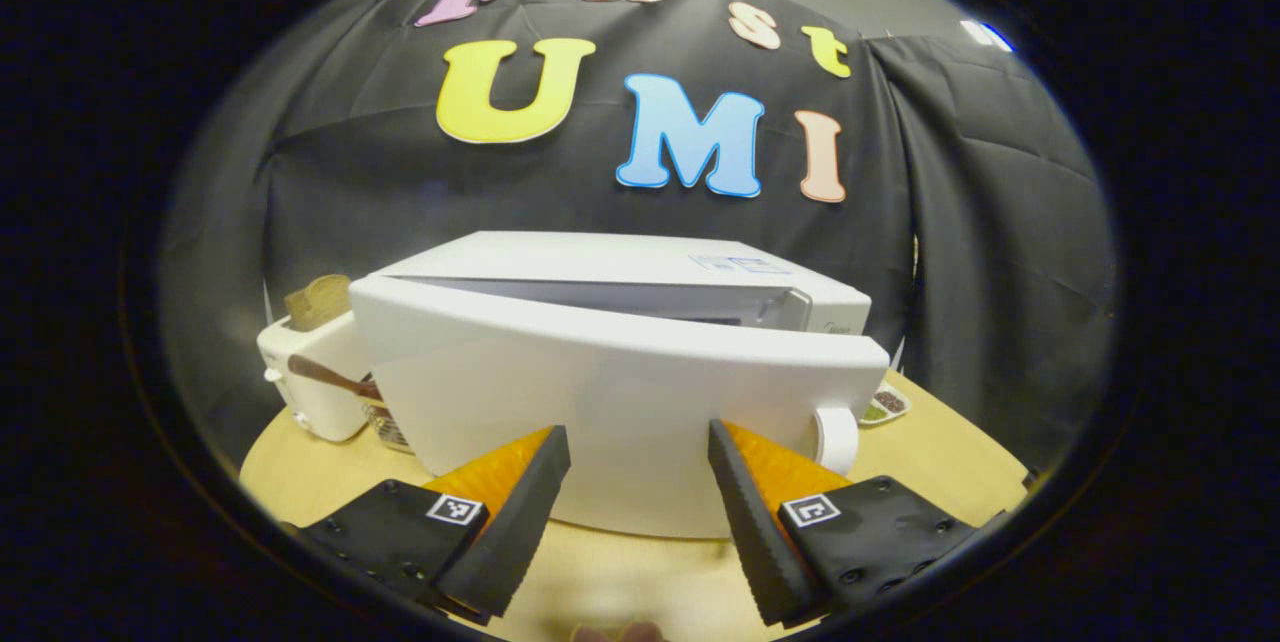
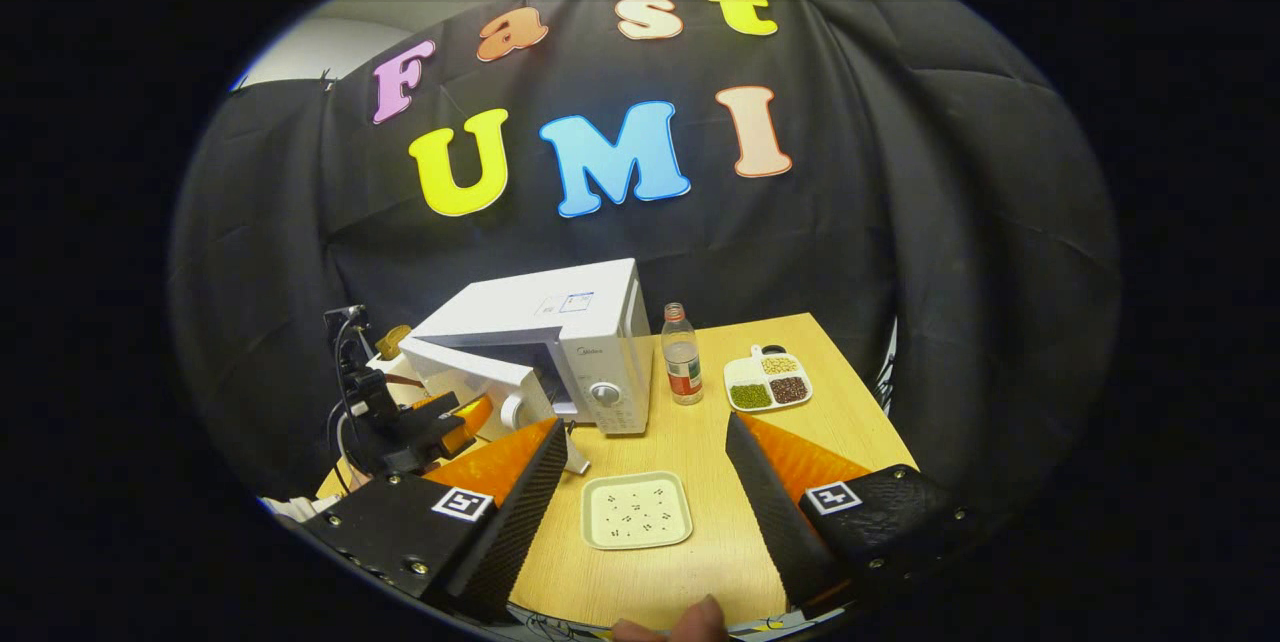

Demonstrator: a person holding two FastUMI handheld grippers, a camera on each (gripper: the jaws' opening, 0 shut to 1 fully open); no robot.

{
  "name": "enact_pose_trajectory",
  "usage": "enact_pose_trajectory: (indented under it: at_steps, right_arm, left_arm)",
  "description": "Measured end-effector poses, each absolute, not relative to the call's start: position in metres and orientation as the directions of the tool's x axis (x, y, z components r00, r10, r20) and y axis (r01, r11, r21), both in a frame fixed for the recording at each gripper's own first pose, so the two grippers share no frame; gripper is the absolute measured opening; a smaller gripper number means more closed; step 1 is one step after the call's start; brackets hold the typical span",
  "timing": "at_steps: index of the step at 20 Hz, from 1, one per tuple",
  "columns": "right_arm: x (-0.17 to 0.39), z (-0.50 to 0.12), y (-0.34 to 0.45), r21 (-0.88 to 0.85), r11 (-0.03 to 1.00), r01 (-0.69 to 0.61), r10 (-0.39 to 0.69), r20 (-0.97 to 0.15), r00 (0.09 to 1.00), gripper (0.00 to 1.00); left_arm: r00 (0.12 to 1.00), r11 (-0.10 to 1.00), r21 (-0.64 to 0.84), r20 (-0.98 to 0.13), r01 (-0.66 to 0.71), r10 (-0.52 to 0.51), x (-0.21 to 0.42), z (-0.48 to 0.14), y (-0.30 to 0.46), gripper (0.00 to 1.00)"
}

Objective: Open the microwave oven with the left hand, put the food in, and close the microwave oven.

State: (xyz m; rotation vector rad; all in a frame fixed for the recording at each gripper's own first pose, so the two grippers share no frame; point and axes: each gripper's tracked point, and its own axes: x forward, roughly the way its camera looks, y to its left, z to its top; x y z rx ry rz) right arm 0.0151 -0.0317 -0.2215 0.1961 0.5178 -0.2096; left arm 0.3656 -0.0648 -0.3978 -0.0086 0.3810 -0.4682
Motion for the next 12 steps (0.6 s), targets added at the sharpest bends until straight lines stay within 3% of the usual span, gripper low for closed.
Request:
enact_pose_trajectory:
  at_steps: [12]
  right_arm:
    - [0.025,-0.235,-0.04,0.142,0.952,0.27,-0.155,-0.537,0.83,0.98]
  left_arm:
    - [0.843,0.9,-0.08,-0.323,0.428,-0.43,0.416,-0.396,-0.097,0.9]
